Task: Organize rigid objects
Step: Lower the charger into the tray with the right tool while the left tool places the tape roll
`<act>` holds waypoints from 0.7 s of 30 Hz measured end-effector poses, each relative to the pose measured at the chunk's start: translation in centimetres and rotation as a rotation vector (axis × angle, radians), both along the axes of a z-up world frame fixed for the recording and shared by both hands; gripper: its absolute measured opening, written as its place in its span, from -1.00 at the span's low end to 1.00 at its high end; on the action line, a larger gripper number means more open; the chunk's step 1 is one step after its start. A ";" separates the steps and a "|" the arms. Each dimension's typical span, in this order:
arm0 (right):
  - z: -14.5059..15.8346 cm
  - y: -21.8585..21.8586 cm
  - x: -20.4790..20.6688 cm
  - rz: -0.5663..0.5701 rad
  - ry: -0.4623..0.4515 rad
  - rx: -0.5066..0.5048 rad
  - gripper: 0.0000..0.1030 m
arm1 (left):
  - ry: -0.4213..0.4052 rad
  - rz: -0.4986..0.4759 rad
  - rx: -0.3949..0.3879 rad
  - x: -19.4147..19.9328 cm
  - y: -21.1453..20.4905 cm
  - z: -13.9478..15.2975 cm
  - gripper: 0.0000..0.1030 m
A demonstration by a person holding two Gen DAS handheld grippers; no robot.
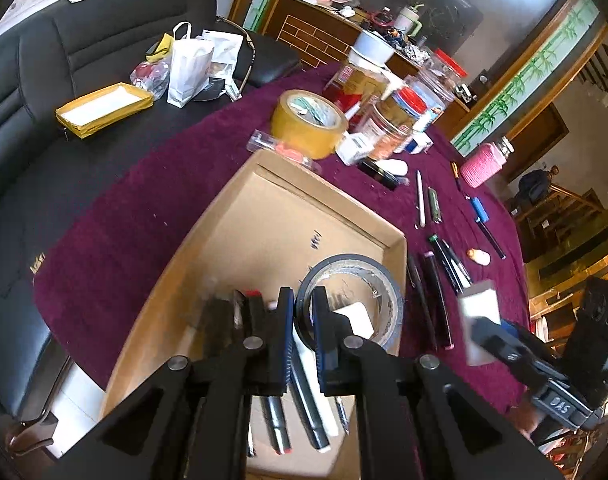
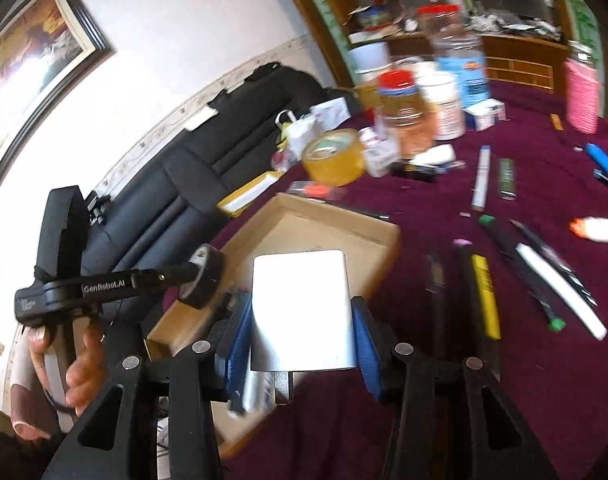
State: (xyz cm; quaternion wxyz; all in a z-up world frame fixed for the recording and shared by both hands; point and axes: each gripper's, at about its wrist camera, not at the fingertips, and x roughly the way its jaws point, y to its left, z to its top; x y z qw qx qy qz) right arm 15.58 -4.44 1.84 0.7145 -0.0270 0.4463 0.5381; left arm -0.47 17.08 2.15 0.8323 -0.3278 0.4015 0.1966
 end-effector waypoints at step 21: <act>-8.8 12.1 2.2 -0.022 -0.101 -0.222 0.00 | 0.176 0.018 0.016 6.3 5.3 -6.2 -0.83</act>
